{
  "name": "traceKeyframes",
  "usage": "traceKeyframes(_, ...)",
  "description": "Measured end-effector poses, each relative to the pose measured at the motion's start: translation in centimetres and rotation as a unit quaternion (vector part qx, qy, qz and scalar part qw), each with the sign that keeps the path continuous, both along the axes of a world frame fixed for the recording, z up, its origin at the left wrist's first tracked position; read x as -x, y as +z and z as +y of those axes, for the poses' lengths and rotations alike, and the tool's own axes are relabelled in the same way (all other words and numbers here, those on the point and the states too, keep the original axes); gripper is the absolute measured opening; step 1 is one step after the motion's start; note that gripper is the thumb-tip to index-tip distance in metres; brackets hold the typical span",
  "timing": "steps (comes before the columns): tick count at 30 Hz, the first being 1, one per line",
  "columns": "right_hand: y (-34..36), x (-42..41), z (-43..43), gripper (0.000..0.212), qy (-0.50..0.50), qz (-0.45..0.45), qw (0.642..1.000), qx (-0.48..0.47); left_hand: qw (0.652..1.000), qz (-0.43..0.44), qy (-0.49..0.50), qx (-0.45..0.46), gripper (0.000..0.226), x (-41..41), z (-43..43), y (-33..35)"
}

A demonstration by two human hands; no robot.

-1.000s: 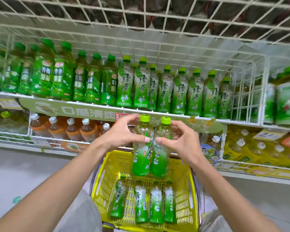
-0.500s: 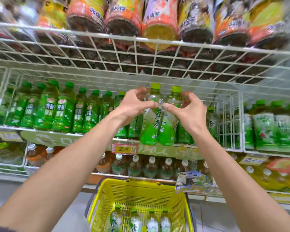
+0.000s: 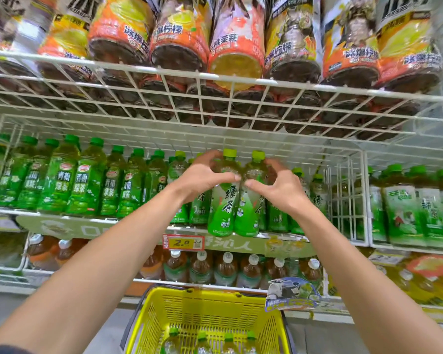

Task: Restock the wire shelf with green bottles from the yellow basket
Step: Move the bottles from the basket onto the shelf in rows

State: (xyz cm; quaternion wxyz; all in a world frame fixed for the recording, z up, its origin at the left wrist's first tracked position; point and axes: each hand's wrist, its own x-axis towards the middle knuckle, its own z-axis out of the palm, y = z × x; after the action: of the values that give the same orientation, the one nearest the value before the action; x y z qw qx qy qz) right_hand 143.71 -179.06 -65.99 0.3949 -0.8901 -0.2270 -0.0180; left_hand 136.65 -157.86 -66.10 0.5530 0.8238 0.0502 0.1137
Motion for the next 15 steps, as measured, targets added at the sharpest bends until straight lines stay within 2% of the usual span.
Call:
traceKeyframes(1, 0.1, -0.5, -0.1, 0.087, 0.010, 0.007, 1.000, 0.003, 1.000, 0.009, -0.007, -0.015, 0.073, -0.1, 0.2, 0.5)
traceKeyframes(5, 0.3, -1.4, 0.2, 0.087, 0.021, -0.005, 1.000, -0.004, 0.995, 0.036, -0.027, -0.093, 0.051, -1.0, 0.9, 2.5)
traceKeyframes(9, -0.3, -1.9, 0.6, 0.096, 0.021, 0.013, 0.999, -0.022, 0.990, 0.013, -0.022, -0.137, 0.079, -2.3, 1.6, 2.6)
traceKeyframes(15, -0.1, -4.0, 1.3, 0.100, 0.016, -0.004, 1.000, 0.014, 0.993, 0.016, -0.041, -0.108, 0.081, -4.4, 2.2, 1.5)
